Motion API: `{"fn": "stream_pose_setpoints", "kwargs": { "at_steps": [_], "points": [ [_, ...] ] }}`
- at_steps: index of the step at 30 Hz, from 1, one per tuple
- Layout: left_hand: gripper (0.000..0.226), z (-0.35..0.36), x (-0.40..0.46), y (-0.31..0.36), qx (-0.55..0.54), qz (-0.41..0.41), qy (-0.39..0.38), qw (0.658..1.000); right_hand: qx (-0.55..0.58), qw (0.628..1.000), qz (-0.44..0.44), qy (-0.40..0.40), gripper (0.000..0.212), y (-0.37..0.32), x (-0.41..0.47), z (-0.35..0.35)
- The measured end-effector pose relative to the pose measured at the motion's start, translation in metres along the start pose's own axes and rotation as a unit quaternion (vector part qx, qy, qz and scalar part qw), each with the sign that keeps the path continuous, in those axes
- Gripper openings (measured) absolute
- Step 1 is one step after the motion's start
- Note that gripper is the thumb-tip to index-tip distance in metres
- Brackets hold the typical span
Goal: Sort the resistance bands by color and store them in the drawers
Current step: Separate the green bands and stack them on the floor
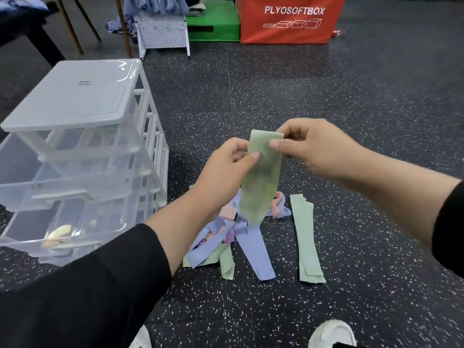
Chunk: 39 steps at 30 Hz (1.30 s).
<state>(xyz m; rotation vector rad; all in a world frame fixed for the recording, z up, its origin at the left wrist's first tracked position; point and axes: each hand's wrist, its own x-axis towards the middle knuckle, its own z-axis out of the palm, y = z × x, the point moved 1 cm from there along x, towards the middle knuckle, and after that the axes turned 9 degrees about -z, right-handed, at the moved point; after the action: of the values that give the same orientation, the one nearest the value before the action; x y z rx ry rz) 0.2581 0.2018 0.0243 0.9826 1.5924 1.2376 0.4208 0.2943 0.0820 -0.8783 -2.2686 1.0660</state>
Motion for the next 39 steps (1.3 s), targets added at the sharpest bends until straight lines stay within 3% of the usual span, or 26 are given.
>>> {"fn": "stream_pose_setpoints", "kwargs": {
  "at_steps": [4,9,13,20,26,29,36,39],
  "points": [
    [0.019,0.015,0.006,-0.004,-0.034,-0.010,-0.047,0.998,0.133,0.991,0.009,0.030,0.009,0.008,0.000,-0.002],
    [0.038,0.048,0.013,-0.017,-0.046,-0.055,-0.102,0.992,0.205,0.977,0.027,0.061,0.010,0.029,-0.003,-0.011],
    [0.028,0.077,0.022,-0.041,-0.036,-0.101,-0.107,0.988,0.228,0.967,0.058,0.099,0.011,0.060,-0.007,-0.013],
    [0.021,0.126,0.009,-0.129,0.040,-0.212,-0.208,0.954,0.260,0.936,0.165,0.169,0.019,0.141,-0.018,-0.021],
    [0.016,0.163,0.002,-0.193,0.057,-0.286,-0.183,0.939,0.206,0.926,0.269,0.167,0.017,0.224,-0.024,-0.019],
    [0.027,0.180,0.000,-0.207,0.032,-0.322,-0.159,0.933,0.183,0.918,0.310,0.165,0.013,0.258,-0.018,-0.020],
    [0.031,0.220,0.019,-0.216,-0.032,-0.371,-0.143,0.917,0.126,0.927,0.330,0.130,0.011,0.324,0.004,-0.008],
    [0.055,0.211,0.027,-0.225,0.112,-0.365,-0.102,0.919,-0.072,0.933,0.350,0.037,0.051,0.344,0.001,0.002]
  ]
}}
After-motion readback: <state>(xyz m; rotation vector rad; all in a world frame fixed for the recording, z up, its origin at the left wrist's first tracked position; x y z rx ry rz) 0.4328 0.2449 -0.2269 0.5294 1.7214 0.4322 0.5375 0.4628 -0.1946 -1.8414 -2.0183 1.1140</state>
